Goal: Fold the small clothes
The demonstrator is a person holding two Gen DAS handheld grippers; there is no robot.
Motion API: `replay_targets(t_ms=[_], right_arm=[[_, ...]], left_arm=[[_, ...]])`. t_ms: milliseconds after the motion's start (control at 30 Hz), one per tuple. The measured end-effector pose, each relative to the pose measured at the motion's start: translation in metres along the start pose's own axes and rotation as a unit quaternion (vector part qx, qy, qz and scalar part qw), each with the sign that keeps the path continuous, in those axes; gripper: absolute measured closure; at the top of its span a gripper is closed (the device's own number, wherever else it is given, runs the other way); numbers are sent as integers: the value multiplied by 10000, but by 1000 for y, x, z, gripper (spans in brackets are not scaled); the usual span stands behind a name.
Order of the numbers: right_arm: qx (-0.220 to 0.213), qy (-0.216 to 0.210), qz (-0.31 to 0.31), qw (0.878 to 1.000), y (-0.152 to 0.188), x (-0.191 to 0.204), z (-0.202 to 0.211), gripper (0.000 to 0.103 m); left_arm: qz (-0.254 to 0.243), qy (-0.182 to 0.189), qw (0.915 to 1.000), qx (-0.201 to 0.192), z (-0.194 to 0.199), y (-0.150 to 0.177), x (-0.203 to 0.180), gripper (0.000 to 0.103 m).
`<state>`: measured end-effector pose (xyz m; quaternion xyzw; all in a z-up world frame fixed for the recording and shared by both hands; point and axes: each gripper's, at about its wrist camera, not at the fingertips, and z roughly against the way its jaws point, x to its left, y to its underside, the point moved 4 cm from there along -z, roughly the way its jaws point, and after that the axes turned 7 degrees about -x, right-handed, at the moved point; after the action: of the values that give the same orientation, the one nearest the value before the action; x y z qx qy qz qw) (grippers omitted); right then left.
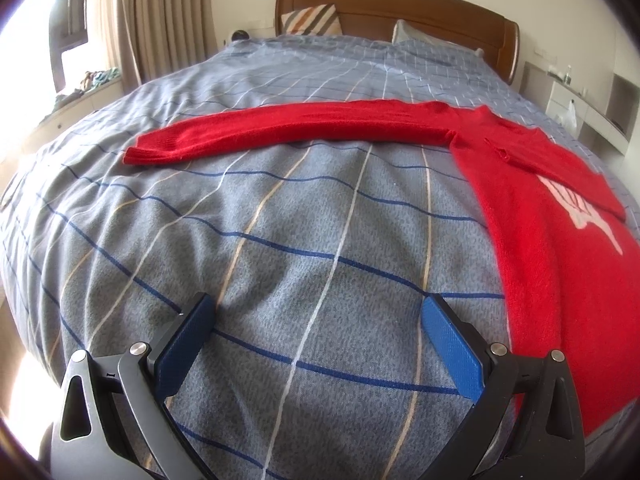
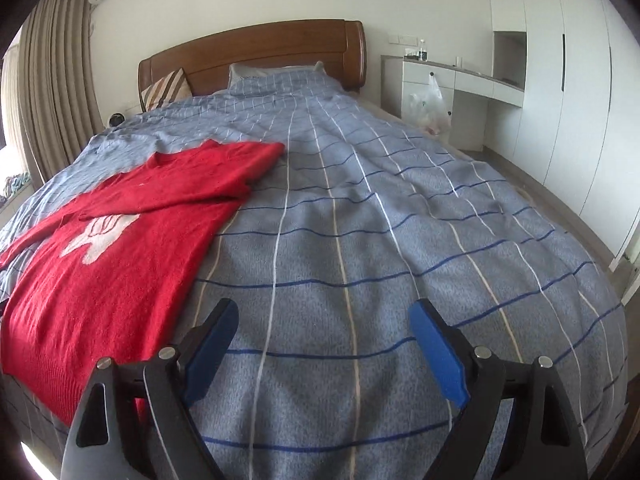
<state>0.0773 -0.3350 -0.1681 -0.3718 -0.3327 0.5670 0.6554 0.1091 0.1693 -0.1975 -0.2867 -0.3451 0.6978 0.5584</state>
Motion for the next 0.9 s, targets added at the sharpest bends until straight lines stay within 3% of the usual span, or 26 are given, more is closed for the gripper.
replay_targets(t_ms=[133,900], right_arm=[[136,-56,43,9999,4,8,-9,15],[-66,-38,197,9998,1,15,0,15]], left_arm=[[-57,-46,10000,-22,0,2,-1,0],[-77,-62,9999,-37,-1,3,-3,0]])
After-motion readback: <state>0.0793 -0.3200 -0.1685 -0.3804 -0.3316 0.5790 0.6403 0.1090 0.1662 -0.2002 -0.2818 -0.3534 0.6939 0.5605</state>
